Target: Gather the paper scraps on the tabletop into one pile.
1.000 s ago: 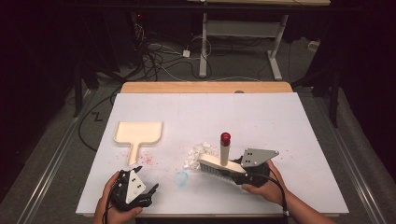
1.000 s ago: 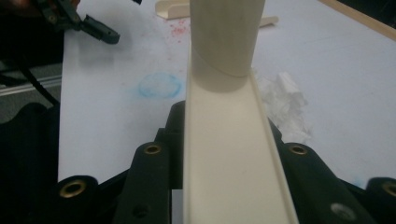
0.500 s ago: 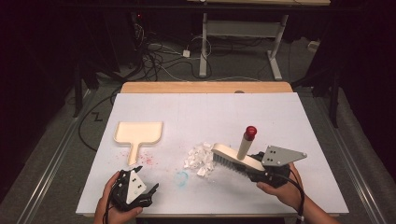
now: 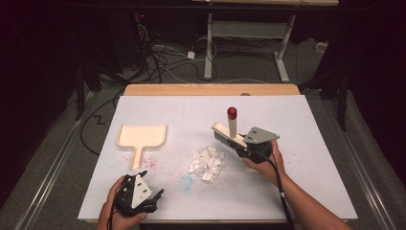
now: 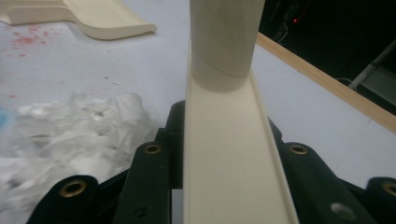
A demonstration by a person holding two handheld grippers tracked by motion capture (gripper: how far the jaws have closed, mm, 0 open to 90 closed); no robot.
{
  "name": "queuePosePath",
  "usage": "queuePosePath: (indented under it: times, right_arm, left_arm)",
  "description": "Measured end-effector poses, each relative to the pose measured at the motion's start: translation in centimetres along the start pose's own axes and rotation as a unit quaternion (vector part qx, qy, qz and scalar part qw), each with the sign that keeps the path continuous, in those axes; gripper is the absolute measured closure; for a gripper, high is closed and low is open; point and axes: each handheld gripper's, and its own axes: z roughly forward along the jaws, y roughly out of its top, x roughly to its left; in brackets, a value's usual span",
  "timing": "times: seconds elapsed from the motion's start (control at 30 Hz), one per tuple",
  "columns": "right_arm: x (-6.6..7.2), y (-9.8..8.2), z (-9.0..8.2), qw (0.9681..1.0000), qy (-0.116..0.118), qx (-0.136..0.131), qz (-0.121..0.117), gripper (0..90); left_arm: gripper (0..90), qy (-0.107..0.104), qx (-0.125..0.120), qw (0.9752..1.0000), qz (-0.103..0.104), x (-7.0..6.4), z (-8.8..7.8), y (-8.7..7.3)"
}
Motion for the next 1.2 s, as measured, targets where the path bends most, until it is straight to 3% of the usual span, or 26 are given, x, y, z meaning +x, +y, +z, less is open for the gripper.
queuePosePath:
  times: [0.1,0.2,0.27,0.43,0.57,0.7,0.9,1.2]
  right_arm:
    - [0.4,-0.2,1.6,0.9999,0.009,0.013,0.003,67.6]
    - [1.2,-0.2,2.4,0.9998,0.018,0.008,0.0,67.6]
    - [2.0,-0.1,2.4,0.9996,0.026,0.008,0.006,67.6]
    - [4.1,0.0,2.2,0.9991,0.038,0.01,-0.016,67.0]
    - [5.0,0.3,2.0,0.9988,0.046,0.003,-0.015,67.3]
    - [5.8,0.6,1.7,0.9983,0.049,0.009,-0.032,67.3]
    - [4.8,1.0,0.9,0.9991,0.039,-0.01,-0.012,67.5]
    - [2.0,2.0,-2.6,0.9991,0.012,-0.04,0.011,67.4]
  left_arm:
    - [20.7,-0.002,0.004,1.0,0.002,0.0,0.1,0.0]
    - [20.7,-0.003,0.005,1.0,0.004,-0.1,0.1,0.0]
    - [20.7,-0.003,0.005,1.0,0.004,-0.1,0.0,0.0]
    - [20.7,-0.006,0.005,1.0,0.005,-0.1,0.1,0.0]
    - [20.7,-0.006,0.004,1.0,0.006,-0.1,0.1,0.1]
    - [20.7,-0.006,0.004,1.0,0.004,-0.1,0.2,0.0]
    - [20.7,-0.006,0.003,1.0,0.003,-0.1,0.1,0.0]
    - [20.7,-0.004,0.004,1.0,0.004,0.0,0.0,0.0]
